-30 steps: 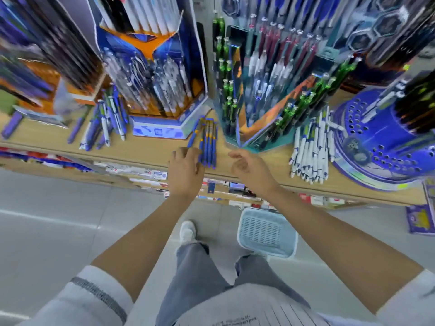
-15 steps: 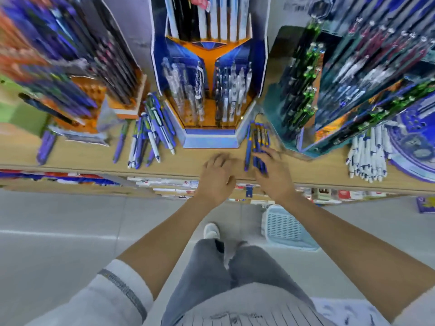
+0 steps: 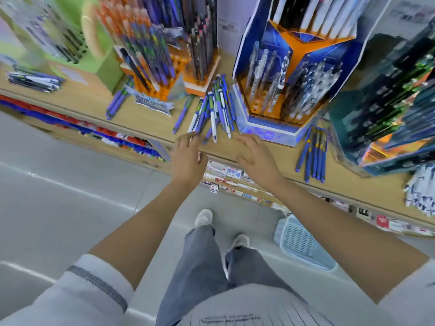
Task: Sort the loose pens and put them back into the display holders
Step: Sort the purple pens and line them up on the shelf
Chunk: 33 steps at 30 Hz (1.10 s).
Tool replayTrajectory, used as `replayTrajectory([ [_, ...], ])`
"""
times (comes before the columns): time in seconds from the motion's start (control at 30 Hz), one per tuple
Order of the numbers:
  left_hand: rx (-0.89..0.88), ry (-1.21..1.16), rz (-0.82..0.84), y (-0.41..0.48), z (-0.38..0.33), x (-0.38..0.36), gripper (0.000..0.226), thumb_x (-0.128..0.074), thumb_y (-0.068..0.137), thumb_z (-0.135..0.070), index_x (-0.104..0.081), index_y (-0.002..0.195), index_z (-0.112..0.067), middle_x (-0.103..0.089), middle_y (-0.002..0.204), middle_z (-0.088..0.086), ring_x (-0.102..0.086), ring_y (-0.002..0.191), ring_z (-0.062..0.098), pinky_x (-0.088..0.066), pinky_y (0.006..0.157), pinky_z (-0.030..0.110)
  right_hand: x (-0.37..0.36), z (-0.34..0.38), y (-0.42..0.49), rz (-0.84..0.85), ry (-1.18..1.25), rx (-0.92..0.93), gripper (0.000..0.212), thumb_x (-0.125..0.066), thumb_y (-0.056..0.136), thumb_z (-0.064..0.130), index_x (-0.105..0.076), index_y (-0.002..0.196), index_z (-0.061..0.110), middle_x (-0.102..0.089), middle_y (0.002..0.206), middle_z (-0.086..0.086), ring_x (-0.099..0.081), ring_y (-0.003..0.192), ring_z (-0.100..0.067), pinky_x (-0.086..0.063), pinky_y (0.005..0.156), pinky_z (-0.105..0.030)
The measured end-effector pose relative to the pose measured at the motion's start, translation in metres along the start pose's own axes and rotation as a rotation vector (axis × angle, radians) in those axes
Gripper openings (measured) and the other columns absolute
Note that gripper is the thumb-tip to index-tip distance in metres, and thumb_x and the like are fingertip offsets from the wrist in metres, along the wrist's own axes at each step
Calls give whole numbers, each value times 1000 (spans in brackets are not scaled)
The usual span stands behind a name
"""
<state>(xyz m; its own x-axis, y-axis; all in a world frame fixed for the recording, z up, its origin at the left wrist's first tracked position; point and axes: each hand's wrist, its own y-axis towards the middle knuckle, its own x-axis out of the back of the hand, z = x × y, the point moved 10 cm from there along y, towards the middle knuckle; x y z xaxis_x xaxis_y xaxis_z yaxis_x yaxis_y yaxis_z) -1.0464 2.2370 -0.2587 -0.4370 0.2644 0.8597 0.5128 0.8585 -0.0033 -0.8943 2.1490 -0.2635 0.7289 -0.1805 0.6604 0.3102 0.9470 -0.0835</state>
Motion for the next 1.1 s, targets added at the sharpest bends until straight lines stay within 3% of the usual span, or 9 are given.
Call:
replayTrajectory([
  [0.23, -16, -4, 54, 53, 53, 26, 38, -50, 89, -7, -58, 126, -14, -54, 124, 15, -47, 109, 36, -44, 91, 46, -38, 36, 50, -86, -46, -44, 35, -62, 88, 13, -60, 122, 12, -54, 100, -4, -54, 95, -25, -44, 84, -37],
  [0.33, -104, -2, 186, 70, 56, 21, 39, -50, 90, -9, -59, 127, -19, -53, 118, 15, -47, 104, 34, -45, 85, 39, -51, 41, 71, -122, -180, -89, 38, -64, 84, 10, -63, 121, 7, -56, 105, -12, -57, 96, -29, -43, 86, -34],
  [0.43, -181, -20, 266, 83, 58, 17, 33, -55, 86, -8, -66, 117, -14, -52, 109, 15, -51, 94, 33, -40, 76, 32, -54, 34, 77, -183, -233, -163, 32, -65, 81, 10, -67, 113, 4, -51, 100, -12, -58, 91, -31, -53, 78, -46],
  [0.5, -201, 37, 315, 90, 62, 12, 28, -56, 88, -11, -65, 115, -12, -53, 107, 14, -54, 89, 34, -44, 74, 34, -47, 25, 71, -244, -268, -246, 25, -68, 81, 10, -69, 106, 4, -50, 100, -12, -57, 83, -29, -54, 73, -46],
  [0.63, -206, 95, 349, 99, 67, 9, 18, -53, 91, -16, -61, 106, -9, -55, 101, 14, -58, 80, 36, -44, 68, 36, -38, 21, 64, -313, -324, -396, 17, -71, 80, 21, -67, 93, 11, -56, 101, -11, -60, 88, -30, -51, 72, -38],
  [0.73, -212, 56, 368, 100, 67, 10, 26, -53, 90, -12, -53, 116, -8, -54, 98, 12, -56, 79, 35, -41, 65, 36, -43, 15, 69, -232, -420, -557, 24, -68, 84, 39, -56, 86, 18, -67, 88, -7, -63, 87, -29, -45, 65, -34],
  [0.83, -133, -92, 406, 103, 70, 9, 31, -55, 86, -9, -44, 116, -8, -51, 81, 4, -51, 71, 29, -33, 61, 30, -41, 15, 72, -206, -474, -612, 24, -66, 87, 36, -57, 91, 15, -69, 86, -10, -64, 89, -31, -36, 62, -30],
  [0.97, -59, -257, 438, 100, 64, 4, 37, -55, 89, -10, -41, 123, -10, -51, 63, -2, -53, 64, 28, -33, 58, 31, -42, 17, 74, -263, -342, -557, 16, -65, 80, 19, -53, 90, 15, -67, 70, -8, -63, 74, -30, -35, 55, -29],
  [1.1, 5, -360, 476, 100, 64, -6, 30, -48, 92, -10, -42, 120, -18, -59, 66, 13, -59, 62, 32, -45, 61, 37, -46, 16, 73, -263, -24, -578, 41, -65, 77, 12, -49, 114, 13, -53, 51, 6, -56, 55, -17, -48, 58, -36],
])
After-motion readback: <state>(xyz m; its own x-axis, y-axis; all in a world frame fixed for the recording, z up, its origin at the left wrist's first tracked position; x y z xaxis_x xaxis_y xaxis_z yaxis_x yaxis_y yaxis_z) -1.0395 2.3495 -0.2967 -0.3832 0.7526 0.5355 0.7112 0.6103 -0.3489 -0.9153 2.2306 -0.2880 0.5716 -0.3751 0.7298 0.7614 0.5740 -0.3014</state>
